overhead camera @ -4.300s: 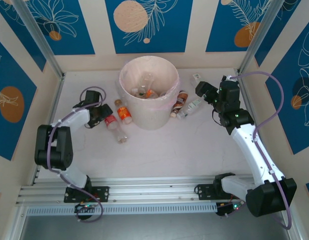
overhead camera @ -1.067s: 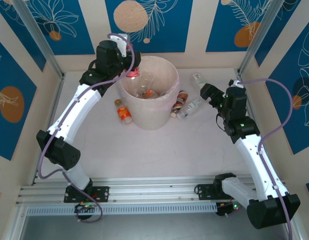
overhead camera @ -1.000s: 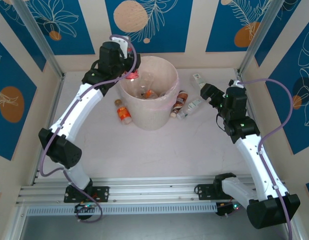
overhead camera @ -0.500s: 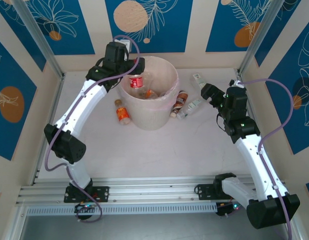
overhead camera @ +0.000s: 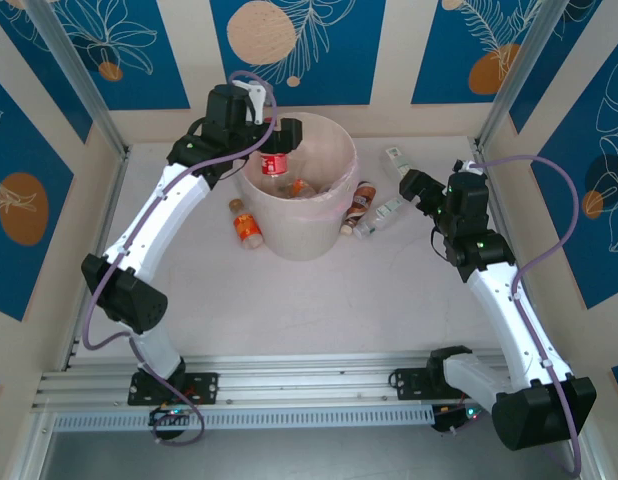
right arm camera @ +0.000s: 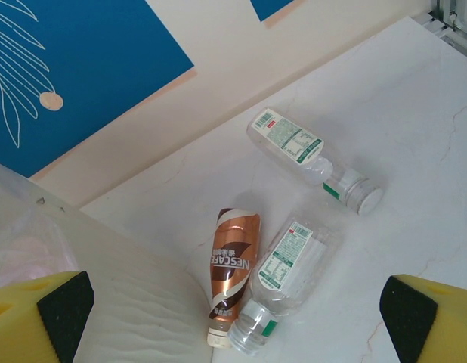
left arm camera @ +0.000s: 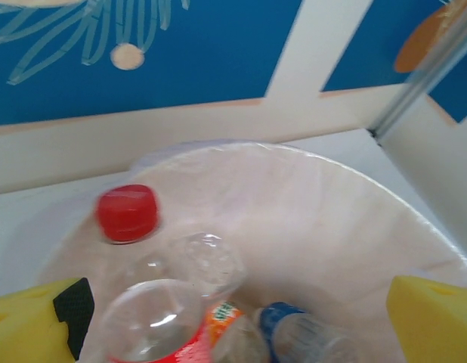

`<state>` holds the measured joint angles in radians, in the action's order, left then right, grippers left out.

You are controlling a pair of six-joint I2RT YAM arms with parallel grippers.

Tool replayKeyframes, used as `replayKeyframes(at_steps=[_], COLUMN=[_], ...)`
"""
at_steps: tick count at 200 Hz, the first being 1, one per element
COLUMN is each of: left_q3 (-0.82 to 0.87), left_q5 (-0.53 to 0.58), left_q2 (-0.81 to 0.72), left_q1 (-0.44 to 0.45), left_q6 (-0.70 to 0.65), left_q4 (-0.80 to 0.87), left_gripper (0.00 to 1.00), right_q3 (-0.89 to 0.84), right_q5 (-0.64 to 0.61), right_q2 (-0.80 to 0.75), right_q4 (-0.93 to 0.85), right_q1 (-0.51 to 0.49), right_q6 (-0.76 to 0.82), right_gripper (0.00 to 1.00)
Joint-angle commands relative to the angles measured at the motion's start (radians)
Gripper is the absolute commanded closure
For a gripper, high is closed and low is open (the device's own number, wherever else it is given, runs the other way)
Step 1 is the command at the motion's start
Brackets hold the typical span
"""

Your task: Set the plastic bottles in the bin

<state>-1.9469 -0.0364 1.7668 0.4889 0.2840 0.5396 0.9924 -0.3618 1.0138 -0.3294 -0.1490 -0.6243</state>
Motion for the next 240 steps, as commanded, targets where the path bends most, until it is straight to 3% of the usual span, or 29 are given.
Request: replayKeyframes(at_steps=[1,58,109,140,185,240], left_q3=[-0.041,-0.207,-0.201,-0.114,0.132,0.429], left_q5=[-0.098,-0.106,-0.212,-0.249,-0.077,0.167], left_q2=[0.075,0.239,0.155,0.051,-0.160,-0.425], left_q1=[0.024,0.030,0.039,0.039,0.037,0.027], left_q6=[0.059,0.085,0.063,0.066,0.048,0.036], left_q4=[-0.008,0.103,0.069,-0.008,-0.137,-0.238], left_gripper=[0.00,0.00,0.00,0.00,0.00,0.00], right_q3=[-0.008,0.000,-0.030,-0.041,-0.027,-0.018], right_q5=[-0.003,-0.013,-0.021,0.018,0.093,0.056], right_q2=[-0.004,0.000,0.002,0.010,0.054,0.157], right_q4=[0.012,-0.019,0.014,0.053,0.060,0.069], right_q1=[0.003,0.005,0.006,0.006,0.005,0.008], right_q6=[0.027,0.034,0.065,0.080,0.090,0.071], right_gripper=[0.01,0.00,0.00,0.00,0.00,0.01])
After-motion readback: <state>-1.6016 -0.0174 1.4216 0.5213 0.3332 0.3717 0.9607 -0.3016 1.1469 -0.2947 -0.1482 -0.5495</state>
